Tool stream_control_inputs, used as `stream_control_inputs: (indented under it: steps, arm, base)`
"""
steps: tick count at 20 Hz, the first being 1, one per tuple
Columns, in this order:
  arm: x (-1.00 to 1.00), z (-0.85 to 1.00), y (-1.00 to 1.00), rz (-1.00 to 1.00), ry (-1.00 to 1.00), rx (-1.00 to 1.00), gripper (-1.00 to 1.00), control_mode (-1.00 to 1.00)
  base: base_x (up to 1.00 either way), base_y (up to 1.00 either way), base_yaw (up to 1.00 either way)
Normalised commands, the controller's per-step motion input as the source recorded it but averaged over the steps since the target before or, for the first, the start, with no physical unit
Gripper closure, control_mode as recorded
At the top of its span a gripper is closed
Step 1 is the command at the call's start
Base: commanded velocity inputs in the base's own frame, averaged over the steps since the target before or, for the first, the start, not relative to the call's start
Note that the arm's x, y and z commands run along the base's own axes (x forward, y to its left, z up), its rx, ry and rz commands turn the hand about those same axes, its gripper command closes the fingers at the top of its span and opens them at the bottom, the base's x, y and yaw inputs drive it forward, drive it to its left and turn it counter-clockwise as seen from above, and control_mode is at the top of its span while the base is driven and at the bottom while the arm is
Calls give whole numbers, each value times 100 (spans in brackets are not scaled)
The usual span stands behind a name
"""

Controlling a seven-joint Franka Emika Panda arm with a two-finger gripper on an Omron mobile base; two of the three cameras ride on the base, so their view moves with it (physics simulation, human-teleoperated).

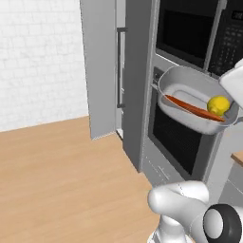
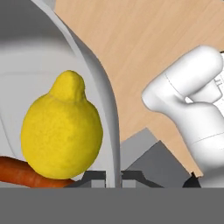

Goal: Take the meat container that has the chicken drumstick and place it on the second highest rack of the freezer. Then take the vegetable container that has the carrot and lemon and place it on the highest rack of the freezer.

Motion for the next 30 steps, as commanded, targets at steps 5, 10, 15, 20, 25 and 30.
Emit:
stream_control_inputs:
  steps: [5,10,15,20,25,30]
  arm:
    - [0,0,0,0,0,0,100,100]
    - [0,0,0,0,0,0,100,100]
    - [0,0,0,0,0,0,100,100]
    - [0,0,0,0,0,0,100,100]
    - [0,0,0,0,0,0,100,100]
    - [0,0,0,0,0,0,100,100]
  base:
    - [50,49,3]
    - [92,62,0]
    - [100,63,0]
    - [100,52,-4]
    - [100,25,-11]
    - [100,17,-9]
